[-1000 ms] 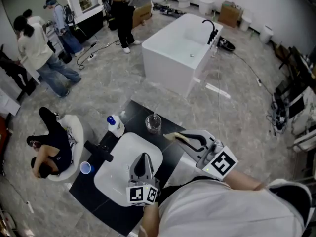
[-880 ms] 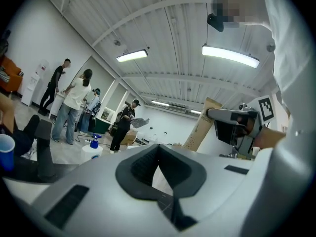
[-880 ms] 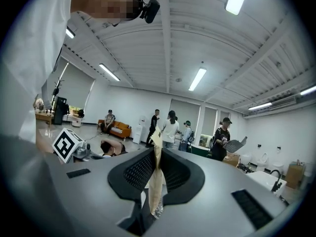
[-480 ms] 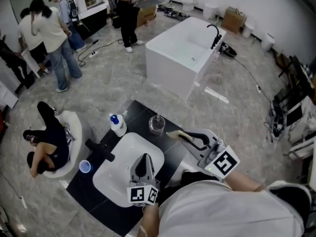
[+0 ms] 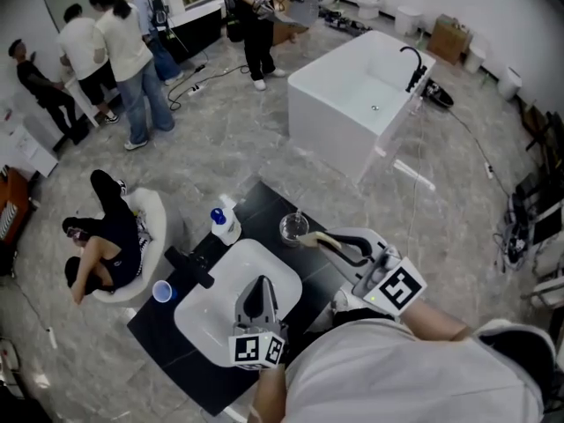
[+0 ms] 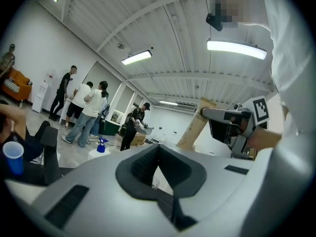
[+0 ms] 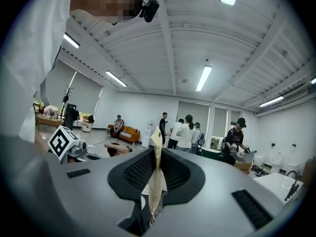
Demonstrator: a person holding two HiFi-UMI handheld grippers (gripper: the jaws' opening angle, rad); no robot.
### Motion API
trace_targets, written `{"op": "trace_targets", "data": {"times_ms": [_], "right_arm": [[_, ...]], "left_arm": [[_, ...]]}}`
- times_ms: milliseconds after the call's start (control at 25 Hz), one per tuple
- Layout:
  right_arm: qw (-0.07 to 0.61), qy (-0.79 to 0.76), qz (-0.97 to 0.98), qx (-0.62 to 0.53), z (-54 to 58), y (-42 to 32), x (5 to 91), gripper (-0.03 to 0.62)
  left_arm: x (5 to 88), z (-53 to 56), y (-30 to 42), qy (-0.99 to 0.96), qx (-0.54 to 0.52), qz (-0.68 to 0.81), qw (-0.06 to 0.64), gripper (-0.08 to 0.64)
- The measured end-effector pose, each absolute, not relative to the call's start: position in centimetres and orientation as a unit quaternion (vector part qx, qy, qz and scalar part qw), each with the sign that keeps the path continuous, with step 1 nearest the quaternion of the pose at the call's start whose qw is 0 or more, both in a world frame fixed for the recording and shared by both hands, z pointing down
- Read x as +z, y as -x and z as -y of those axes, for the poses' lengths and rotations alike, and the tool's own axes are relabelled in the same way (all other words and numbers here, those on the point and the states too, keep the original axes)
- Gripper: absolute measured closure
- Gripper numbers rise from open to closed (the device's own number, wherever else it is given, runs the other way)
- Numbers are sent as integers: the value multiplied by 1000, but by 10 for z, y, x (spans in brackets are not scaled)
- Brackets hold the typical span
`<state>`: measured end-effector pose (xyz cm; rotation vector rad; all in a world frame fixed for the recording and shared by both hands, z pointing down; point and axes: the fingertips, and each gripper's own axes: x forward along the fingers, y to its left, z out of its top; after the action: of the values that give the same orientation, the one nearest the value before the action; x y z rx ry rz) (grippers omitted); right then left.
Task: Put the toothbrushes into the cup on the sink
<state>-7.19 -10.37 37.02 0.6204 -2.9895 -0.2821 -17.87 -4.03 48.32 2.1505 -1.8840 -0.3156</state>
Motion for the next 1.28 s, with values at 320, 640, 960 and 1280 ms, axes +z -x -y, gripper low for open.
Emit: {"op": "trace_targets", "data": {"times_ms": [320,640,960,1280], "right_arm": [[21,-162,984,-77,135,68,372,531],[4,-151,986,-76,148,58,369,531],[4,-152,986,-67,153,48,374,531],[4,-145,987,-70,151,45,373,531]], "left_arm": [[479,51,165,-714,-91,681,135,557],[473,57,155,-703,-82,695,128,557],[477,54,142,-699,-73,698,136,557],[475,52,136,-698,-74,699,135,557]]}}
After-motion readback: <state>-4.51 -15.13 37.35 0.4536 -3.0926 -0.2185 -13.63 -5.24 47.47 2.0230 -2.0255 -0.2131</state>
